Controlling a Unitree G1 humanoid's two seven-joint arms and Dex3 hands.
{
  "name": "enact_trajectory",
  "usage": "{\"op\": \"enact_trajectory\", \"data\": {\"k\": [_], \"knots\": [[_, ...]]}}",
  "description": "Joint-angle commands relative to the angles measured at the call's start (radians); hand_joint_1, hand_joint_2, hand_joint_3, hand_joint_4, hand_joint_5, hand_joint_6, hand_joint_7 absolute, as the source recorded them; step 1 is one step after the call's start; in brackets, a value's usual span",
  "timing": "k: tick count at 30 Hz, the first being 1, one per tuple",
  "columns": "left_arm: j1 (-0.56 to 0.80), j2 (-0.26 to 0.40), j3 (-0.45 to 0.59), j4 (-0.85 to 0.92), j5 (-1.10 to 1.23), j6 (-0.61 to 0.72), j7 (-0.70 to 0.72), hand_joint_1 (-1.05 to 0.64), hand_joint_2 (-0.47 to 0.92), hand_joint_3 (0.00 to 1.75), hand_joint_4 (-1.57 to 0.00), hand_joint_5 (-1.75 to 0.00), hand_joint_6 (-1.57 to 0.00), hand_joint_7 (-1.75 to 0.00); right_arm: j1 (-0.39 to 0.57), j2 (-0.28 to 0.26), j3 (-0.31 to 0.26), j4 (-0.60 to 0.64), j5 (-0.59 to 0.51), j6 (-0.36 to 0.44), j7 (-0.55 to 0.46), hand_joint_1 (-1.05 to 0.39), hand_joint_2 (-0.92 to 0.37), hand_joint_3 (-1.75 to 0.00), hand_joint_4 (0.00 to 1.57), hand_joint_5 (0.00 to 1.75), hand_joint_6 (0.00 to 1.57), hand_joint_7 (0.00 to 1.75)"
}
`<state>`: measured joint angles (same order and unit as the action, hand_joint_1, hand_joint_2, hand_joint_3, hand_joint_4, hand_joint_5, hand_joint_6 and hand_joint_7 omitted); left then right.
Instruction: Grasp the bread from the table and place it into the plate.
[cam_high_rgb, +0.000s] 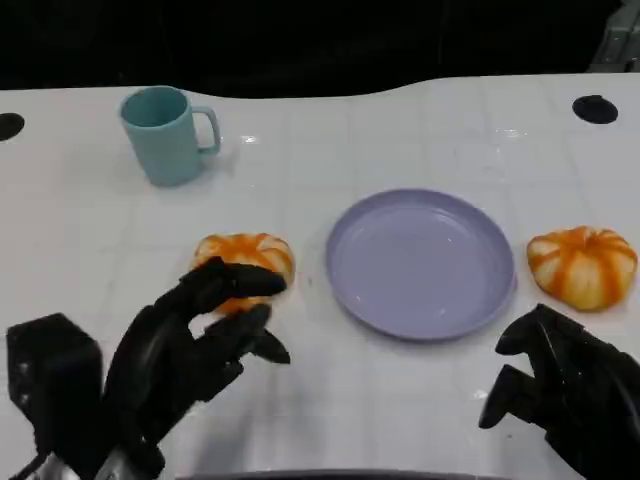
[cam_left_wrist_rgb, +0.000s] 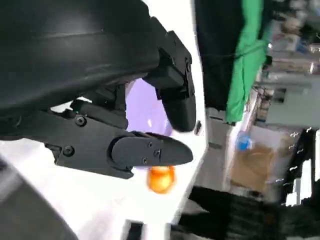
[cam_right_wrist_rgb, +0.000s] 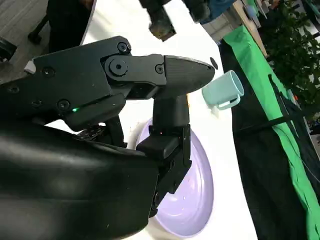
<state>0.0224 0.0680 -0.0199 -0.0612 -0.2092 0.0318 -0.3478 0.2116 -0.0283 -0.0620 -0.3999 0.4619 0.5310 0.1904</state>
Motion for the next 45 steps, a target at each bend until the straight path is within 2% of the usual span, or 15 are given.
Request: {"op": "enact_trajectory", "data": {"k": [1,2,5,8,11,15,21,33,39,45], "knots": [[-0.028,0.074,-0.024,0.031,0.137,-0.134,0.012,-0.50,0.90,0.05,-0.17,-1.06,-0.31,-0.47,-0.004,0.000,0.002,-0.006,-0.003,-0.004,-0.013,-0.42,-0.92,-0.42,0.69,1.75,0.55,1.59],[-0.031,0.082,-0.027,0.035,0.156,-0.152,0.014,-0.49,0.90,0.03,-0.13,-1.03,-0.32,-0.37,-0.004,0.000,0.003,-0.006,-0.003,-0.004,-0.014,-0.42,-0.92,-0.42,0.69,1.75,0.55,1.60],[-0.060,0.141,-0.049,0.056,0.303,-0.247,0.051,-0.46,0.87,0.00,-0.02,-0.93,-0.30,-0.25,-0.005,-0.004,0.006,-0.009,-0.006,-0.002,-0.016,-0.42,-0.92,-0.44,0.68,1.75,0.54,1.60],[-0.083,0.175,-0.066,0.076,0.405,-0.305,0.093,-0.45,0.86,0.00,0.00,-0.90,-0.29,-0.22,-0.006,-0.007,0.007,-0.006,-0.009,-0.007,-0.013,-0.42,-0.92,-0.45,0.68,1.75,0.54,1.60],[-0.127,0.231,-0.097,0.084,0.572,-0.333,0.151,-0.44,0.86,0.00,0.00,-0.68,-0.30,-0.14,-0.006,-0.010,0.005,-0.002,-0.008,-0.010,-0.007,-0.43,-0.92,-0.45,0.67,1.75,0.53,1.60],[-0.187,0.279,-0.137,0.089,0.748,-0.310,0.203,-0.43,0.85,0.00,0.00,-0.57,-0.32,-0.08,0.002,-0.018,0.000,0.000,-0.002,-0.017,0.009,-0.43,-0.92,-0.44,0.68,1.75,0.53,1.61],[-0.261,0.310,-0.212,0.100,0.946,-0.229,0.212,-0.42,0.82,0.00,0.00,-0.47,-0.31,-0.04,0.008,-0.011,-0.008,0.000,0.009,-0.016,0.014,-0.43,-0.92,-0.41,0.68,1.75,0.54,1.60],[-0.431,0.298,-0.325,0.333,1.059,-0.146,0.240,-0.44,0.82,0.00,0.00,-0.41,-0.30,-0.02,0.014,-0.018,0.003,-0.006,-0.006,-0.020,0.013,-0.43,-0.92,-0.44,0.67,1.75,0.52,1.61],[-0.529,0.277,-0.378,0.516,1.060,-0.126,0.260,-0.38,0.82,0.00,-0.02,-0.36,-0.30,-0.01,0.014,-0.014,0.004,-0.011,0.000,-0.012,0.008,-0.43,-0.92,-0.46,0.66,1.75,0.51,1.61],[-0.666,0.214,-0.464,0.786,1.091,-0.091,0.330,-0.39,0.83,0.00,-0.03,-0.32,-0.30,0.00,0.024,-0.014,0.005,-0.015,0.002,-0.020,0.017,-0.43,-0.92,-0.46,0.67,1.75,0.52,1.62]]}}
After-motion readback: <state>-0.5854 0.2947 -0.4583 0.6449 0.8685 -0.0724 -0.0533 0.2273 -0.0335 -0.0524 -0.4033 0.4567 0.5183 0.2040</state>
